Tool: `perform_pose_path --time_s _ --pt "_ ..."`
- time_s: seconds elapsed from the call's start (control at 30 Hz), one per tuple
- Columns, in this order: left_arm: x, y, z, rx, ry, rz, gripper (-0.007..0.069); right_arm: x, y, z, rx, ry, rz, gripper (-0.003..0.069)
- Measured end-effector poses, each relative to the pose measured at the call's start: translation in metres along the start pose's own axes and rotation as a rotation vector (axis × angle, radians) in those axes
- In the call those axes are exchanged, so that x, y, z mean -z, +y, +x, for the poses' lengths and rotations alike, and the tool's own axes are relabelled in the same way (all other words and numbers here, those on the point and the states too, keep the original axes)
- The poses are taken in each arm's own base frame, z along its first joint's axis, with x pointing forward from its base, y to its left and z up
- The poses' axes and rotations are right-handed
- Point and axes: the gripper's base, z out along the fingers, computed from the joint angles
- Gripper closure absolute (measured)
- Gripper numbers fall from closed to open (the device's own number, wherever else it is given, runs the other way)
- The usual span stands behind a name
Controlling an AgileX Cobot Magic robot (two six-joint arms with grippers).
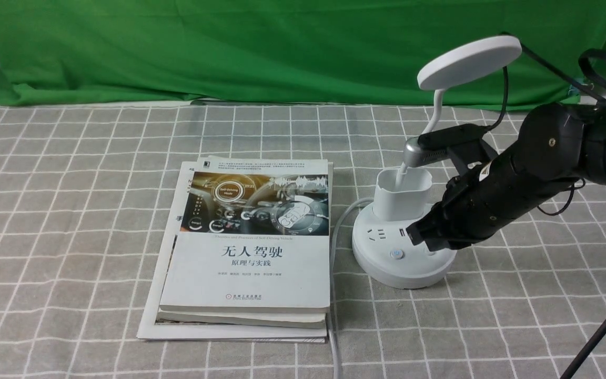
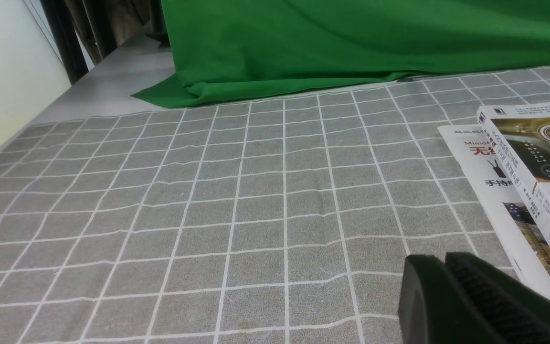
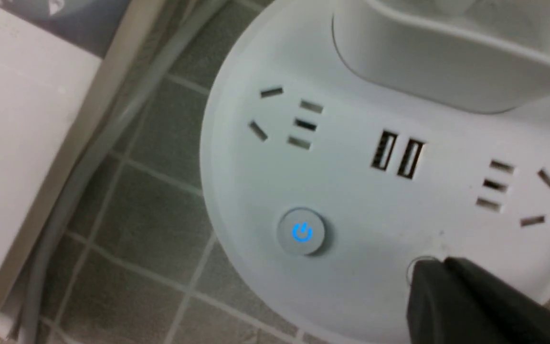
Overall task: Turn on the desk lamp on the grey coffee tablecloth with your hand.
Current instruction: 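Press the button on the base of the white desk lamp with the right gripper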
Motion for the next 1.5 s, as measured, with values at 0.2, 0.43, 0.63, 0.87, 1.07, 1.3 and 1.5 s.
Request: perform_pose_path --time_s 0.2,0.43,0.63,0.87,1.07,1.3,1.5 --pt "0.0 0.0 0.0 0.0 0.0 0.0 0.0606 -0.014 -0.002 0.0 -0.006 0.03 -0.002 0.0624" --pt "0.0 0.0 0.0 0.0 0.0 0.0 0.0606 -0.005 0.0 0.0 -0.006 0.017 -0.005 0.0624" --pt "0.0 0.0 0.0 0.0 0.0 0.0 0.0606 0.021 0.003 -0.005 0.002 -0.054 0.0 0.0624" --pt "0.0 0.0 0.0 0.0 0.0 0.0 0.0606 0.016 0.002 -0.005 0.0 -0.062 0.005 0.0624" --pt "0.0 0.0 0.0 0.0 0.0 0.0 0.0606 -0.014 -0.002 0.0 -0.012 0.015 -0.001 0.0624" --pt "0.0 0.0 0.0 0.0 0.0 0.0 0.0606 -0.012 -0.001 -0.002 -0.015 0.01 -0.003 0.0624" --pt "0.0 0.0 0.0 0.0 0.0 0.0 0.0606 0.017 0.003 0.0 -0.006 -0.025 -0.008 0.0624"
